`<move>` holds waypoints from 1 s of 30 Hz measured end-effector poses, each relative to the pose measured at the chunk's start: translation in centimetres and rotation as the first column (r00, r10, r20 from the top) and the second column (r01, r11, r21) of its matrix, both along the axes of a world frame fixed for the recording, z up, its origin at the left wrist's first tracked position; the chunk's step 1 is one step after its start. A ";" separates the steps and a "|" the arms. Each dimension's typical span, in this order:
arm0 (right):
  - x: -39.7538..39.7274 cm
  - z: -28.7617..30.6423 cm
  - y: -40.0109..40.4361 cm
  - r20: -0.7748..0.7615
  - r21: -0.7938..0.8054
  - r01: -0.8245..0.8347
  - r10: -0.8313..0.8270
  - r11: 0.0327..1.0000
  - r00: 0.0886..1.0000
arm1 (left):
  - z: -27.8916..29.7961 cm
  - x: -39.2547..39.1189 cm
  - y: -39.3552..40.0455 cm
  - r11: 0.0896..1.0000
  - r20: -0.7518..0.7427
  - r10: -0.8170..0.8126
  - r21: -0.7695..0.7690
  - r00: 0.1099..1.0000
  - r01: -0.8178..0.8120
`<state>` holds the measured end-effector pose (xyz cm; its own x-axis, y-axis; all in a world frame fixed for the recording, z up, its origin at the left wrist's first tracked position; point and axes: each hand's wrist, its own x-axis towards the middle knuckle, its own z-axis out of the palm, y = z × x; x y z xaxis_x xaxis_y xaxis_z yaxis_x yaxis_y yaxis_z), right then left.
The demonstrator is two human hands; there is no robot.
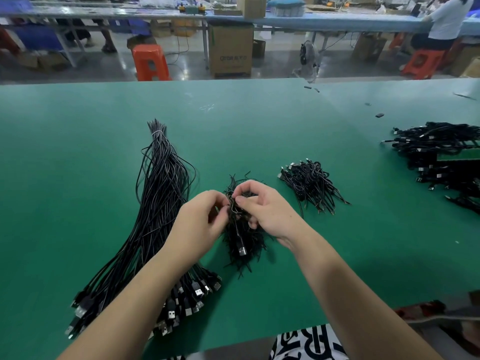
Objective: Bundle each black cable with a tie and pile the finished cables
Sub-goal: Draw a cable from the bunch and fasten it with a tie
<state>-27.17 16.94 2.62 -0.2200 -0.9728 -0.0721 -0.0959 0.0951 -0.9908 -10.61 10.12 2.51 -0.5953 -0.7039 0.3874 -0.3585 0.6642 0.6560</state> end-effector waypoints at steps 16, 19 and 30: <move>0.3 -0.4 0.0 -0.041 0.003 0.012 -0.012 1.000 0.999 | 0.9 0.4 0.0 0.987 0.084 -0.049 -0.147 0.995 0.060; 0.1 -0.6 -0.1 -0.051 0.043 0.029 -0.027 0.999 0.998 | 0.7 0.4 0.1 0.928 0.201 -0.058 -0.351 0.978 0.127; 0.1 -0.2 0.0 -0.011 0.002 0.079 -0.079 0.997 0.997 | 0.3 0.4 -0.3 0.981 0.092 -0.056 -0.179 0.994 0.072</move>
<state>-27.02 16.96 2.43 -0.2967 -0.9523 -0.0719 -0.0988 0.1055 -0.9895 -10.18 9.79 2.79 -0.6737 -0.5858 0.4504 -0.3612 0.7928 0.4909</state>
